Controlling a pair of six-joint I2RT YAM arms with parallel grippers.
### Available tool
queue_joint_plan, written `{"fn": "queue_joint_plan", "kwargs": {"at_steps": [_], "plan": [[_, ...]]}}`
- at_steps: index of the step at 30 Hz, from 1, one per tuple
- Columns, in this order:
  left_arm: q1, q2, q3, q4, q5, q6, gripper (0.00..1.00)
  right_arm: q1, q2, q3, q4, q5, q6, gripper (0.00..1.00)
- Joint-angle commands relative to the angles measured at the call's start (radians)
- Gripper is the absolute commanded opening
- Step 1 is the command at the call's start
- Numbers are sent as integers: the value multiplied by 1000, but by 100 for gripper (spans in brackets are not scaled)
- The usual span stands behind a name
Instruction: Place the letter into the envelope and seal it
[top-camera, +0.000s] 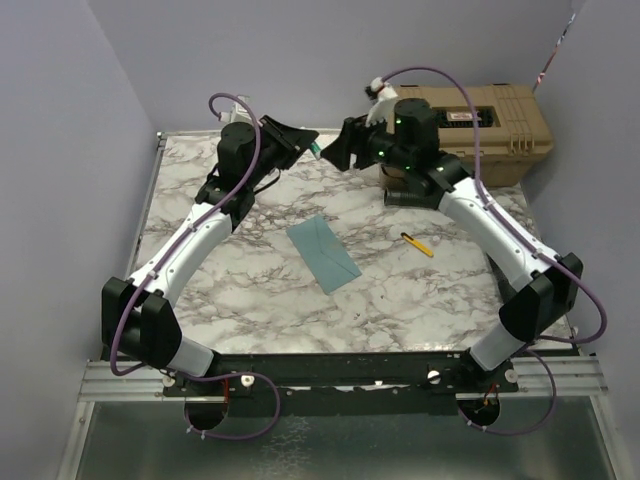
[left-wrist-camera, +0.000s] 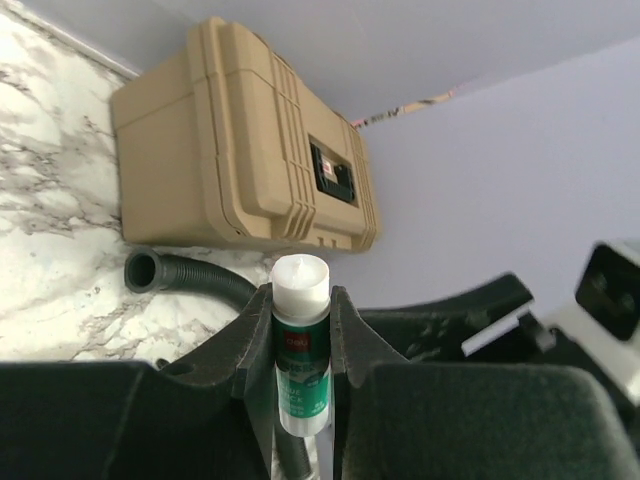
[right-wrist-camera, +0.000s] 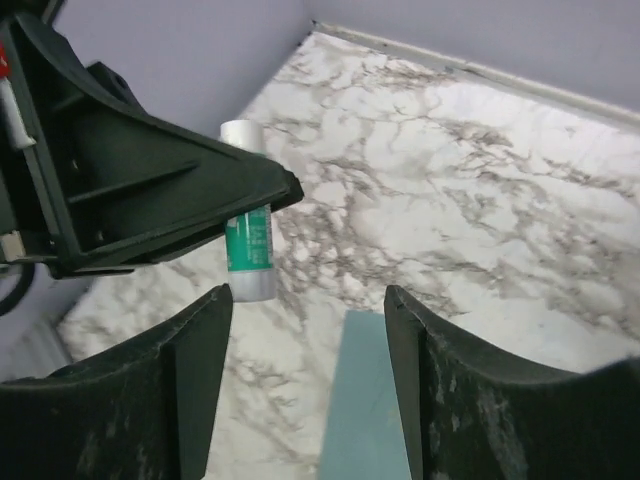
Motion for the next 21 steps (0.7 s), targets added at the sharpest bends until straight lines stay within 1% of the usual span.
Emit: {"fn": "queue_joint_plan", "kwargs": {"at_steps": [1,5,7,12,16,19,21], "plan": [[29,-13,19,122,191,107,0,-83,-116,-64,82,-304,401,67],[41,-7,30,267,366,131,0,-108,-189,-244,396,-440,657,72],[42,-9,34,329,432,135,0,-119,-180,-263,468,-467,745,72],[41,-14,58,428,551,123,0,-151,-154,-276,569,-504,919,70],[40,-28,55,470,581,104,0,-152,-140,-286,647,-542,935,64],[40,-31,54,491,588,83,0,-152,-129,-329,835,-605,988,57],[40,-29,51,505,584,66,0,-152,-114,-349,953,-645,1029,48]]}}
